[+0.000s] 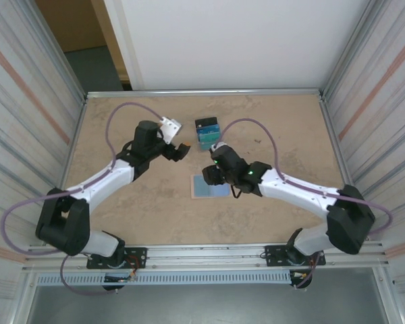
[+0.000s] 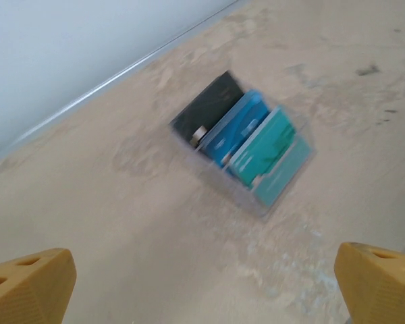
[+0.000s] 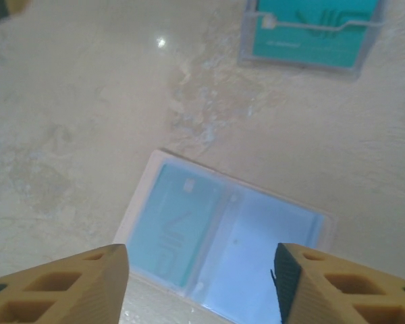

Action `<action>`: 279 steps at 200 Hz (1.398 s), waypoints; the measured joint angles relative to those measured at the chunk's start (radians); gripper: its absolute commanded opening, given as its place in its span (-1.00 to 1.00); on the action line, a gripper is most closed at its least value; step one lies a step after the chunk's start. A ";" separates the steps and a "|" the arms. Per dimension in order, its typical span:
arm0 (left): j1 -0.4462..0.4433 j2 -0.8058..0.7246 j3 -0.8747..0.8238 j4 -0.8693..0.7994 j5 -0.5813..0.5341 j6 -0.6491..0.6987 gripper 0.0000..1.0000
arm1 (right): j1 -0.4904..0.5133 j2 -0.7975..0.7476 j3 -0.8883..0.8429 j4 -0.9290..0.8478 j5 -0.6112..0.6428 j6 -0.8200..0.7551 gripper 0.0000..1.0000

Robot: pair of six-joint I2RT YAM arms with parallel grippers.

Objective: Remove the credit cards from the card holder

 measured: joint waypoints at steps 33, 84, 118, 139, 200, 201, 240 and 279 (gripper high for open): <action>0.068 -0.117 -0.150 0.066 -0.089 -0.156 0.97 | 0.035 0.142 0.076 -0.028 -0.010 0.021 -0.17; 0.224 -0.235 -0.292 0.127 -0.146 -0.396 0.98 | 0.050 0.304 0.146 -0.045 -0.056 0.032 -0.30; 0.231 -0.248 -0.298 0.127 -0.165 -0.447 0.97 | 0.051 0.375 0.184 -0.066 -0.075 0.045 -0.28; 0.231 -0.249 -0.299 0.127 -0.177 -0.463 0.97 | 0.051 0.408 0.200 -0.076 -0.079 0.048 -0.24; 0.231 -0.249 -0.307 0.127 -0.189 -0.476 0.97 | 0.057 0.447 0.203 -0.087 -0.084 0.051 -0.05; 0.231 -0.249 -0.307 0.127 -0.190 -0.477 0.97 | 0.057 0.447 0.203 -0.087 -0.084 0.051 -0.04; 0.231 -0.249 -0.307 0.126 -0.189 -0.477 0.97 | 0.060 0.447 0.204 -0.081 -0.109 0.057 0.09; 0.231 -0.249 -0.307 0.126 -0.189 -0.477 0.97 | 0.060 0.447 0.204 -0.080 -0.122 0.068 0.10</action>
